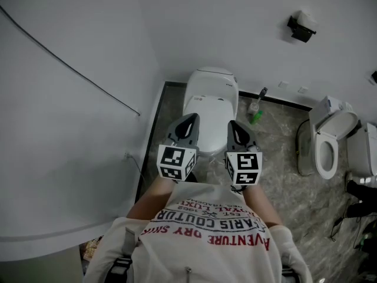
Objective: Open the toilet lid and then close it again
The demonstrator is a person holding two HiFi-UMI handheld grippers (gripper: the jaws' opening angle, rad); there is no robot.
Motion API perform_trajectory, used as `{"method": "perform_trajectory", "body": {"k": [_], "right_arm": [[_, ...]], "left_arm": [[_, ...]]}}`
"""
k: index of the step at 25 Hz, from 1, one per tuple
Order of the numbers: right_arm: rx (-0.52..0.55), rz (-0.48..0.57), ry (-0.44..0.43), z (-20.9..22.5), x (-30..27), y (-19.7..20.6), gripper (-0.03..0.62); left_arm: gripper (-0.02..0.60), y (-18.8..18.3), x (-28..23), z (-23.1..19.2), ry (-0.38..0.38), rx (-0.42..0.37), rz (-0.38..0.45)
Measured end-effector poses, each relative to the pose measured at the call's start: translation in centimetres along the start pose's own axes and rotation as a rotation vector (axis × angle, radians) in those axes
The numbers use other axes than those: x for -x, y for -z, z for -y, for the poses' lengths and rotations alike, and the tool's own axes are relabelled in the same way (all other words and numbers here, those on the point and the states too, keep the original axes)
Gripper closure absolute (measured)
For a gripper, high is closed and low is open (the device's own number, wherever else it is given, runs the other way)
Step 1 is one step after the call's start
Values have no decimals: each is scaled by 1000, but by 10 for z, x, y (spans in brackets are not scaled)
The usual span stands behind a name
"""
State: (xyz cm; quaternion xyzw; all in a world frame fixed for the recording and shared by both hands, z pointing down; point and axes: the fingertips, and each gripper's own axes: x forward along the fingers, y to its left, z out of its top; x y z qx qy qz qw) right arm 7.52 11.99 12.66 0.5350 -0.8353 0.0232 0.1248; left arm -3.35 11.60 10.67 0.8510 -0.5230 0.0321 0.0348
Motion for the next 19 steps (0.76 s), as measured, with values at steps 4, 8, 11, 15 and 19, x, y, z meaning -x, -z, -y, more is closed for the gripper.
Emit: {"method": "perform_trajectory", "body": {"k": [4, 8, 11, 15, 19], "right_arm": [[-64, -19, -9, 5, -4, 9, 579], [-71, -33, -5, 12, -2, 15, 579], [-73, -35, 3, 16, 1, 18, 579], [-70, -41, 7, 19, 2, 25, 579], [-59, -40, 8, 21, 1, 28, 579]], "left_arm": [[575, 9, -5, 0, -4, -28, -31], [575, 9, -10, 3, -5, -23, -37], [575, 9, -13, 6, 1, -32, -39], [575, 15, -14, 11, 10, -35, -46], [575, 12, -15, 15, 19, -62, -29]]}}
